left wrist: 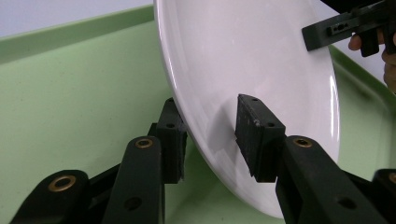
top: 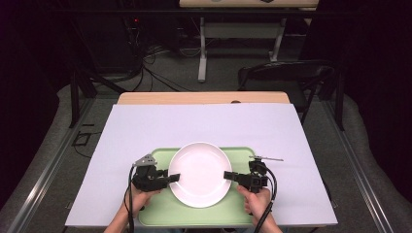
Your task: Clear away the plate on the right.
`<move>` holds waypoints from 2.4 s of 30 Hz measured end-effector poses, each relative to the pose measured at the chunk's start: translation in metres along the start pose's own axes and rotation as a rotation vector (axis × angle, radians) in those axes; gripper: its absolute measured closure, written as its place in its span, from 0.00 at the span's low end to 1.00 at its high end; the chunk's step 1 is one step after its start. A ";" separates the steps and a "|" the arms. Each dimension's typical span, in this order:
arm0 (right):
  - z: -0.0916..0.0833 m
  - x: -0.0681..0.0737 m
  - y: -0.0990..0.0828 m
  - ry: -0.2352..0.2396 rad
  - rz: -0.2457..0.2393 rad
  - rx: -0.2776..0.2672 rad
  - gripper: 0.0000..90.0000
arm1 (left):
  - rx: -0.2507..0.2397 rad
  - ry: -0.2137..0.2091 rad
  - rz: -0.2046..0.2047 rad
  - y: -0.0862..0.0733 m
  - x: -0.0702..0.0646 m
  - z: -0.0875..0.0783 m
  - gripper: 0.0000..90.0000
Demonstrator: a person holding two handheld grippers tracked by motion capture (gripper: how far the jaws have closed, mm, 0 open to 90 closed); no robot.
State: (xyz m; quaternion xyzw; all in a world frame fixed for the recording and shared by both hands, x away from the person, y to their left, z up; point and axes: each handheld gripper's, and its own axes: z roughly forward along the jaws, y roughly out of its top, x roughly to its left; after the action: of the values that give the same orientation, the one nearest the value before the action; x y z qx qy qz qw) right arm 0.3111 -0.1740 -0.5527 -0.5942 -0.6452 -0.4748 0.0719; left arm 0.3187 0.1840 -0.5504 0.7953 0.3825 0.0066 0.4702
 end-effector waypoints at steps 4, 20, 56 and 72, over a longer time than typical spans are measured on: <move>0.003 0.001 0.001 -0.017 -0.006 0.003 0.87 | 0.002 0.001 0.003 0.000 0.001 0.000 0.71; 0.006 0.005 0.004 -0.077 -0.074 0.045 0.83 | 0.015 0.034 -0.002 0.000 0.001 0.004 0.68; 0.010 0.014 0.005 -0.184 -0.157 0.127 0.74 | 0.101 0.142 0.004 0.000 -0.003 0.013 0.61; 0.015 0.021 0.007 -0.256 -0.239 0.154 0.68 | 0.106 0.152 -0.003 0.000 -0.003 0.014 0.61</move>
State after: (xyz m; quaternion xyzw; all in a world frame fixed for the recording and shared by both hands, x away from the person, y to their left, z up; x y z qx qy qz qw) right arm 0.3176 -0.1501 -0.5430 -0.5618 -0.7495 -0.3494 -0.0223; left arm 0.3212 0.1720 -0.5571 0.8156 0.4180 0.0460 0.3973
